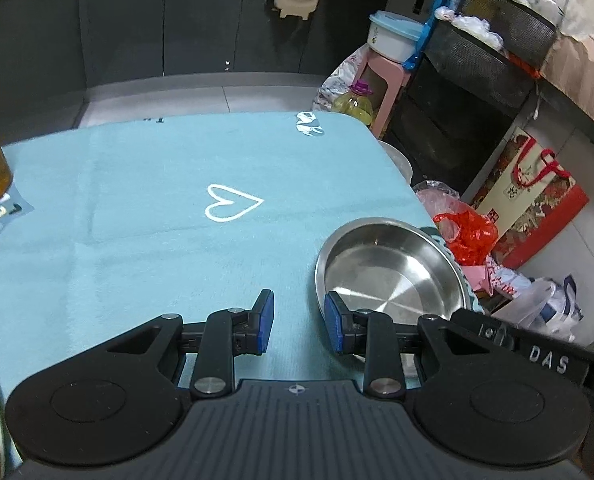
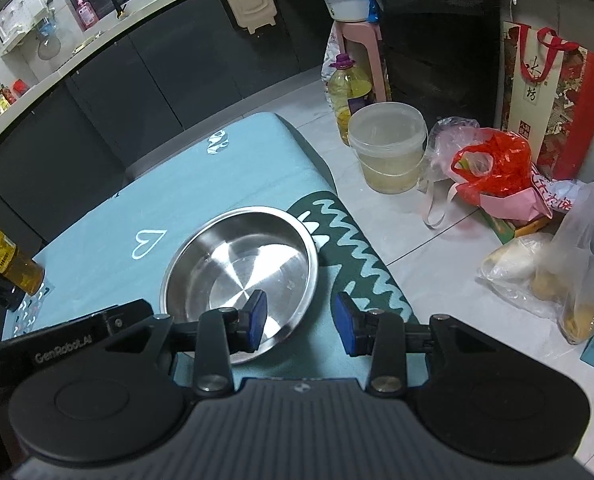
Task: Organize plates and bowls
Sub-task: 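Move both grippers to the steel bowl beside the green mat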
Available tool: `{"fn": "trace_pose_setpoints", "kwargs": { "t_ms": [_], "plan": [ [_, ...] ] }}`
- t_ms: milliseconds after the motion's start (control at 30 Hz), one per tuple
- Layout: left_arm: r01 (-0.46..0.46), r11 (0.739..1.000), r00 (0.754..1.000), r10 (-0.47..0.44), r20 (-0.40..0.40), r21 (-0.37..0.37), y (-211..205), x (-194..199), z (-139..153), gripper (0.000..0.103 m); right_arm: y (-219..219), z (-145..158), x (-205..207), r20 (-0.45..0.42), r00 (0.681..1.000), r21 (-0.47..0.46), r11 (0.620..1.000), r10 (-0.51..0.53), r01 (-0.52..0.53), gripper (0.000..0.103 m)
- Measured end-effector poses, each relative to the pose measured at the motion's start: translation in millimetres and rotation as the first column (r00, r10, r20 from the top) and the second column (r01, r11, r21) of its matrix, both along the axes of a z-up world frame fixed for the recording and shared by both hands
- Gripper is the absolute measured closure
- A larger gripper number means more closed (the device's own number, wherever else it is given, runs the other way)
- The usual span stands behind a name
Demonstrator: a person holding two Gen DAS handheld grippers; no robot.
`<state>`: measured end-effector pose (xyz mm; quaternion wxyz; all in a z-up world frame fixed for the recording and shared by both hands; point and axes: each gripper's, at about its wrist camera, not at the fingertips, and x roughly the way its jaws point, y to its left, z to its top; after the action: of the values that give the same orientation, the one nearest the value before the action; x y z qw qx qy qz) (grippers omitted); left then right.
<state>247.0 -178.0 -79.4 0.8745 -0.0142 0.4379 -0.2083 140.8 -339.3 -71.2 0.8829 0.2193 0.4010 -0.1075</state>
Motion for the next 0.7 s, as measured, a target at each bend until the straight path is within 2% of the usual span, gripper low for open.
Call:
{"fn": "trace_pose_setpoints", "kwargs": {
  "t_ms": [400,700],
  "plan": [
    [0.035,0.999,0.999,-0.035,-0.013,0.016,-16.6,7.2,-7.7,0.077,-1.3,-7.1,7.5,-0.013,1.000,-0.015,1.000,-0.015,0.015,0.063],
    [0.086,0.996,0.996,-0.087,0.016,0.038,-27.4,4.8,-11.6,0.079,-1.3,-11.4,11.6,-0.022,1.000,-0.016,1.000,-0.021,0.021,0.063]
  ]
}}
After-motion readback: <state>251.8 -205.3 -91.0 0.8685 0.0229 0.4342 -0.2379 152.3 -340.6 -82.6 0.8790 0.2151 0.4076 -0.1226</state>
